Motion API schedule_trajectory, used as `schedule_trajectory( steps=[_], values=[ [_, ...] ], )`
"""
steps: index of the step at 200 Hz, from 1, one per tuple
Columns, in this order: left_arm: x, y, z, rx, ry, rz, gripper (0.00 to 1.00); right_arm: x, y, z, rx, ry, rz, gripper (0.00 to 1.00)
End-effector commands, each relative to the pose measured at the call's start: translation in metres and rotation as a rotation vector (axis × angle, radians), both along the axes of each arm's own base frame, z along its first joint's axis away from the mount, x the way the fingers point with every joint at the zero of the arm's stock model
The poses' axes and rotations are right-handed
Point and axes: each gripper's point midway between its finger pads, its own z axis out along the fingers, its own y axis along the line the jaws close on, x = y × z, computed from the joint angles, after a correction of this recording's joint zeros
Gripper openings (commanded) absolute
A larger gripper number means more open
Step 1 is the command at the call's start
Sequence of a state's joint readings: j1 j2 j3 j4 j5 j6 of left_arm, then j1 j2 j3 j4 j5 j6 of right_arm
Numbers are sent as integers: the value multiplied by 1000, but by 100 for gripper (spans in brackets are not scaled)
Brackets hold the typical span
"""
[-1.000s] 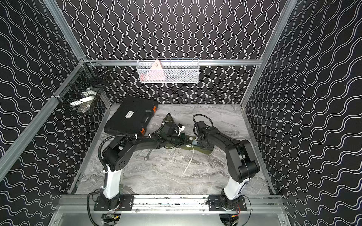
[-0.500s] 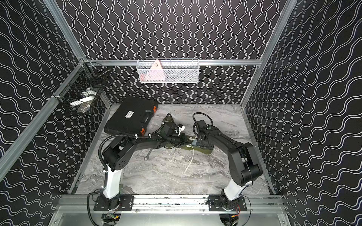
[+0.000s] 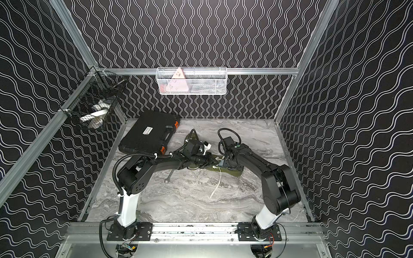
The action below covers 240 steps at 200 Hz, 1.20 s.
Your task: Insert the insole into the shoe
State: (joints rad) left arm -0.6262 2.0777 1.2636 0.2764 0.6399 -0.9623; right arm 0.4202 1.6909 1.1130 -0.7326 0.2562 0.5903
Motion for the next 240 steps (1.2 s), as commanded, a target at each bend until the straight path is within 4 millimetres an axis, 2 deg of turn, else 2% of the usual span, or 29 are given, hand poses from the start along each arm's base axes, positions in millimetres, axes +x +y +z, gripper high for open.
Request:
schedule_trajectory(
  steps=[1,17,29,46,49,60,72,90,92,97,110,125,140,145,157,174,178,182,206,218,222,240],
  values=[
    [1,1,2,8,-15,-7,0,-1,-3,-5,-33,41,15,66],
    [0,3,3,19,-22,-8,0,2,5,17,12,-3,19,66],
    [0,3,2,22,-24,-7,0,-1,6,25,31,-16,17,66],
    [1,2,1,17,-20,-4,0,-6,1,10,13,23,0,66],
    [1,2,1,15,-20,-4,0,-14,-3,-1,-3,57,-5,66],
    [1,2,1,12,-20,-3,0,-20,-9,-19,-21,115,-18,66],
    [1,2,1,16,-21,-5,0,-21,-7,-26,-8,142,-15,67],
    [-1,4,1,27,-23,-12,0,-20,-2,-10,12,118,-14,66],
    [-1,4,1,28,-24,-13,0,-13,2,-2,23,88,-11,66],
    [-1,4,1,28,-24,-13,0,-9,6,9,32,55,-4,66],
    [0,4,2,23,-27,-11,0,-4,14,23,63,-5,10,66],
    [1,2,2,15,-24,-11,0,3,23,25,116,-47,10,66],
    [0,0,1,16,-17,-23,0,10,27,16,151,-47,-6,66],
    [-1,1,1,20,-18,-25,0,5,22,3,143,-17,-19,66],
    [-2,3,1,32,-23,-28,0,8,18,-12,127,-4,-29,66],
    [-3,3,3,34,-24,-33,0,9,11,-22,84,36,-34,66],
    [-3,4,3,34,-25,-34,0,8,8,-22,72,41,-36,66],
    [-3,4,3,35,-28,-35,0,17,11,-11,76,10,-35,66],
    [-3,3,4,26,-28,-32,0,22,5,19,45,-92,-46,66],
    [-3,2,4,17,-25,-28,0,26,7,26,77,-137,-69,67],
    [-3,2,4,14,-24,-29,0,20,5,17,74,-128,-75,67],
    [-4,-1,6,4,-26,-43,0,22,-2,-3,76,-126,-133,68]
  ],
)
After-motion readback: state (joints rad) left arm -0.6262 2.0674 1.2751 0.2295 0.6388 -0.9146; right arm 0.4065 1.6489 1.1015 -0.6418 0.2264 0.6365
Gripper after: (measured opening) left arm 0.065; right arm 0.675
